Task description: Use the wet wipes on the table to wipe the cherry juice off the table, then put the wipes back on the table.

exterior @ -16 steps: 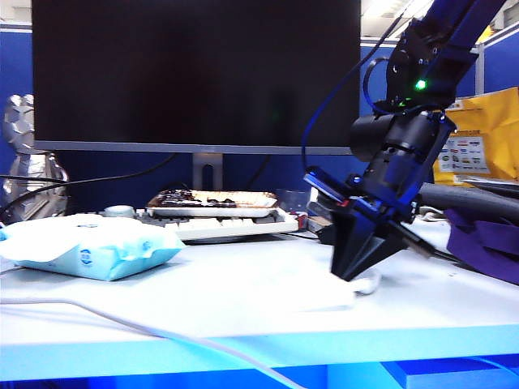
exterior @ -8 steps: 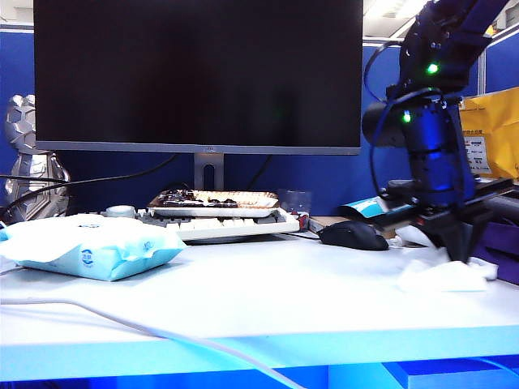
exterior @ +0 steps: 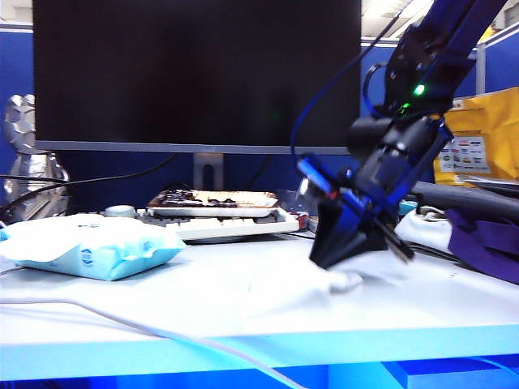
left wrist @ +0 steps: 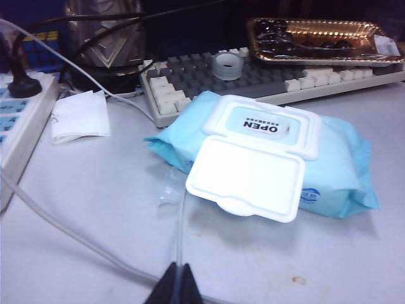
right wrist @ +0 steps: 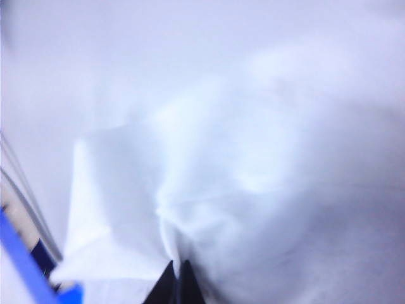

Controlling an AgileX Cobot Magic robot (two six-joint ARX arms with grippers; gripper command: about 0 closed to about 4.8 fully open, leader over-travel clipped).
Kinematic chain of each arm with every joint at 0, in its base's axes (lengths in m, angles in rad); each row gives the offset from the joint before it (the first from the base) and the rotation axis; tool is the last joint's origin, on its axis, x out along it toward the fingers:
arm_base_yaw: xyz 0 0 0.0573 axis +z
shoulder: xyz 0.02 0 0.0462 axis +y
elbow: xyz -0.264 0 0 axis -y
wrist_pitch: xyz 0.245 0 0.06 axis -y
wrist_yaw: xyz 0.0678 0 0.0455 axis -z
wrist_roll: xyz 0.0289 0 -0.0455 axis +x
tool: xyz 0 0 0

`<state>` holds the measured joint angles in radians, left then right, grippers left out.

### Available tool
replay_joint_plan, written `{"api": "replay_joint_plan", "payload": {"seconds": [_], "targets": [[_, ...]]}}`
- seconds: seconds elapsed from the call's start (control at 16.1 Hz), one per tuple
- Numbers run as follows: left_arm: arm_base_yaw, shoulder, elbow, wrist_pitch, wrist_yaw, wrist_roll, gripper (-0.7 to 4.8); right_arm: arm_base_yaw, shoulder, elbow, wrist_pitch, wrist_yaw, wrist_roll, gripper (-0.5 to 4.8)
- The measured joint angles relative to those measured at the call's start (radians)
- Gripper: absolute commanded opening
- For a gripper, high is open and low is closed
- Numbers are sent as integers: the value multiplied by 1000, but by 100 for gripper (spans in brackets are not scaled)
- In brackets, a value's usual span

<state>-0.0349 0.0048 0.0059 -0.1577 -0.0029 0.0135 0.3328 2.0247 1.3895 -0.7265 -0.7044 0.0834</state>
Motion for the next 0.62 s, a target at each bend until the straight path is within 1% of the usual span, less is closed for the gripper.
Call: {"api": "replay_joint_plan", "payload": {"seconds": [0.06,0.19,0.31,0.44,0.5,0.56,0.62], "targets": [[0,0,0,0,0,0,-5,3,-3,4,26,8,0,-2],[0,0,0,0,0,0,-5,20,-3,2,15,131,0,-2],[0,0,0,0,0,0,-5,17,-16,8,-17,295,2,-1],[0,0,0,0,0,0,-5,5,-36,24,-67,566,0,-1],[0,0,0,0,0,0,-5,4,-37,27,-76,654,0,-1],[0,0,0,0,0,0,-5,2,-39,27,-84,780,-2,-1],[0,0,0,0,0,0,-5,-4,-39,26,-87,843,-2,-1]]}}
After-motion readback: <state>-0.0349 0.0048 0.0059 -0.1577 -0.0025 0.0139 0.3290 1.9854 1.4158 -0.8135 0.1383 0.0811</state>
